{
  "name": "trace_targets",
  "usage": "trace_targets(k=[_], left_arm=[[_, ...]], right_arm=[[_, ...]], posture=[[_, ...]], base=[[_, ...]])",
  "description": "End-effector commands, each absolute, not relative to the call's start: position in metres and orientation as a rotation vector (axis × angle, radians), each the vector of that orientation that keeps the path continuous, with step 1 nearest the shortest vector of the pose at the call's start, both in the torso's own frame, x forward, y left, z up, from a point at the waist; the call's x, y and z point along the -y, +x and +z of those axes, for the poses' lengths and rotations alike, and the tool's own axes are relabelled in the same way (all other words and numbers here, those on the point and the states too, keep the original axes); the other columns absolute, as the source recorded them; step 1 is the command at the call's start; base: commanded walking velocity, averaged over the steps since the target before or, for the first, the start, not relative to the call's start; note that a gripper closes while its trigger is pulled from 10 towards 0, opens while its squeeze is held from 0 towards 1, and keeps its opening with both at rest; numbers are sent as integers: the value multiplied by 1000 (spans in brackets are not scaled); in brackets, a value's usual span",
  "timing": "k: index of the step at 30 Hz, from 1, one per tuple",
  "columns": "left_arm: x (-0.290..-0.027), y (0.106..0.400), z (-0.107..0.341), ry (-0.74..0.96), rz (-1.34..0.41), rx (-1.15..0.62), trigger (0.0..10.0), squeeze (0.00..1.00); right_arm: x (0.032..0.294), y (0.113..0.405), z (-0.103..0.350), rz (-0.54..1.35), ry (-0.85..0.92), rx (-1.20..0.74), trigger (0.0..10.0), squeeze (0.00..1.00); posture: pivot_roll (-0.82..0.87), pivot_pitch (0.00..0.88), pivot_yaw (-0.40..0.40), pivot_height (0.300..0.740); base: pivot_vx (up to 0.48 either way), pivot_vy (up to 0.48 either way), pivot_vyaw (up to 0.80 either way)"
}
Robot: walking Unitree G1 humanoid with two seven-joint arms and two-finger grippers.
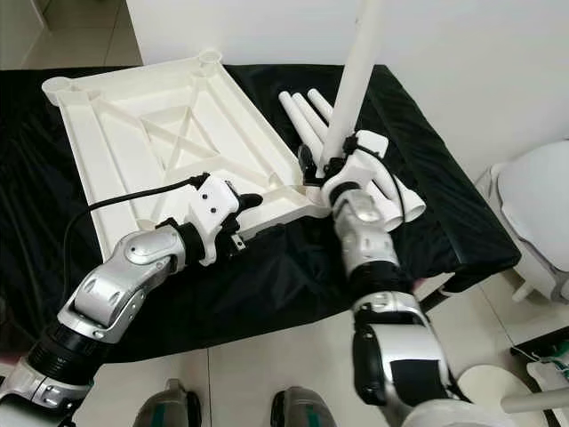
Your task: Building children table
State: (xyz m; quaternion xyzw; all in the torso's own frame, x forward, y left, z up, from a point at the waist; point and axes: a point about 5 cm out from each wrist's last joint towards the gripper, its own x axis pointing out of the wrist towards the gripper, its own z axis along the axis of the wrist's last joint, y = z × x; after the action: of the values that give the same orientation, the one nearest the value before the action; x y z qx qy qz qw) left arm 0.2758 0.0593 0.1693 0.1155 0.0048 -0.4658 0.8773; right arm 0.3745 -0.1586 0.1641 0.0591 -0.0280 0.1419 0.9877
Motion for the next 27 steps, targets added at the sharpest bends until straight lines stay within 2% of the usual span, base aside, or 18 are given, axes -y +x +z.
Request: trace_targets(k=[1,4,5,15,24,25,26,27], left_arm=[[-54,273,171,241,-1047,-11,10000,0],[-54,274,172,243,-1048,-8,10000,0],[-54,274,173,243,-1048,-8,10000,0],[-56,275,174,251,-1049,-5,10000,0],[-55,274,174,249,-1045,-4,10000,0],[-55,274,174,249,-1044,-4,10000,0],[-55,274,173,249,-1044,-6,10000,0],[-55,274,173,249,-1044,-6,10000,0]], right_arm=[[161,373,163,336,74,51,10000,1000],[168,373,161,391,-4,37,10000,1000],[172,373,160,411,-46,35,10000,0],[172,371,145,570,-170,-40,10000,0],[166,372,145,622,-188,-50,10000,0],[168,373,145,621,-196,-50,6588,0],[169,374,145,617,-203,-48,4784,0],[169,374,145,617,-203,-48,4784,0]], posture=[[-40,0,-34,740],[-39,0,-32,740],[-40,0,-27,740],[-31,0,-25,740],[-25,0,-29,740],[-25,0,-28,740],[-25,0,-27,740],[-25,0,-27,740]], base=[[0,0,0],[0,0,0],[0,0,0],[0,0,0],[0,0,0],[0,0,0],[0,0,0],[0,0,0]])
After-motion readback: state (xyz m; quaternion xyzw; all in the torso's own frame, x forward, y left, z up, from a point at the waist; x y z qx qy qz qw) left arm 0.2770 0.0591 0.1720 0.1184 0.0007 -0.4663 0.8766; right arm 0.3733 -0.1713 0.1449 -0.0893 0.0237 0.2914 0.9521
